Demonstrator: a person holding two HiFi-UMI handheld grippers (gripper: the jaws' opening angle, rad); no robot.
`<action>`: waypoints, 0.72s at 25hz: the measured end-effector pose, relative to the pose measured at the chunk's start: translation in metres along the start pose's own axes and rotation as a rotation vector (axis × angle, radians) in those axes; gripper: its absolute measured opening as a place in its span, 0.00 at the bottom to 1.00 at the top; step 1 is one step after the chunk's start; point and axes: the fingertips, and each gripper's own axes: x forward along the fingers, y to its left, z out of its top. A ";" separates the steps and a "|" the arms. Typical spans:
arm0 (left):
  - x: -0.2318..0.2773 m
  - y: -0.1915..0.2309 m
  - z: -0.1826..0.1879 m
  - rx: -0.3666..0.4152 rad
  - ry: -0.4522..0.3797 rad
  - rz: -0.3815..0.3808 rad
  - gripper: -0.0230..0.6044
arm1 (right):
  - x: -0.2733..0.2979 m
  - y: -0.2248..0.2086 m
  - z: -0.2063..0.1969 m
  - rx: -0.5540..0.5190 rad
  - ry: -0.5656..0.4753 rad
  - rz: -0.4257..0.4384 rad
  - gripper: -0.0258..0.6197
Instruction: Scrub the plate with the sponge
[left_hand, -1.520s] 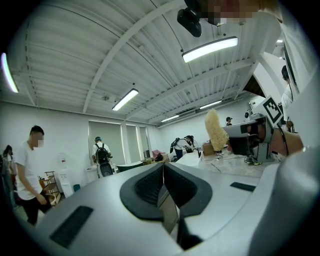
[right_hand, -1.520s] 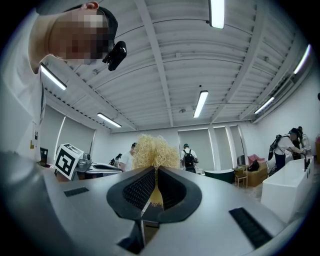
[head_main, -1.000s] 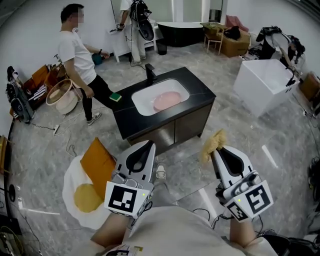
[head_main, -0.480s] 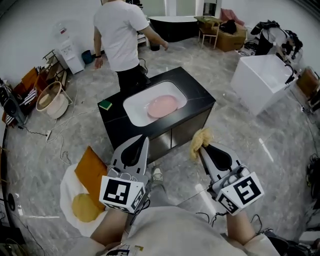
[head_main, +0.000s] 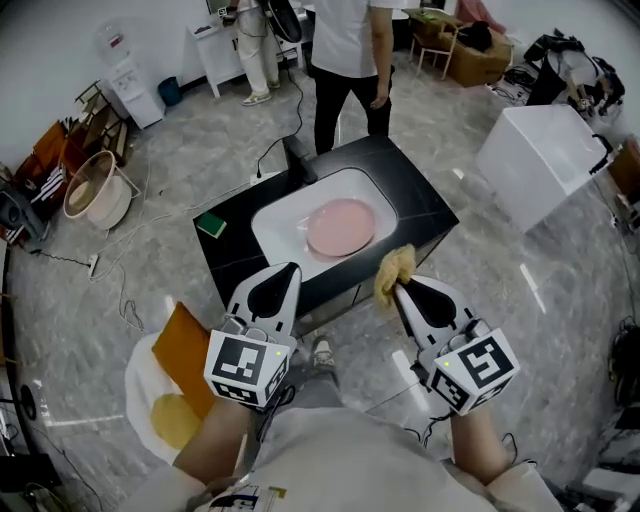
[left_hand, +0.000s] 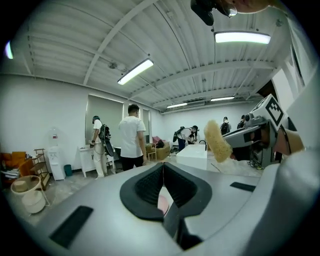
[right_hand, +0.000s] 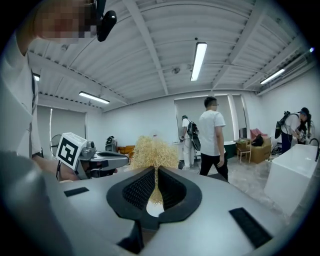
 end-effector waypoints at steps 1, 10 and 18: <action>0.012 0.011 -0.003 -0.019 -0.001 -0.015 0.07 | 0.017 -0.008 -0.001 0.006 0.015 -0.001 0.11; 0.101 0.099 -0.073 -0.184 0.122 -0.060 0.07 | 0.160 -0.068 -0.037 0.020 0.202 -0.045 0.11; 0.147 0.150 -0.169 -0.439 0.296 -0.006 0.25 | 0.231 -0.081 -0.082 -0.042 0.373 -0.017 0.11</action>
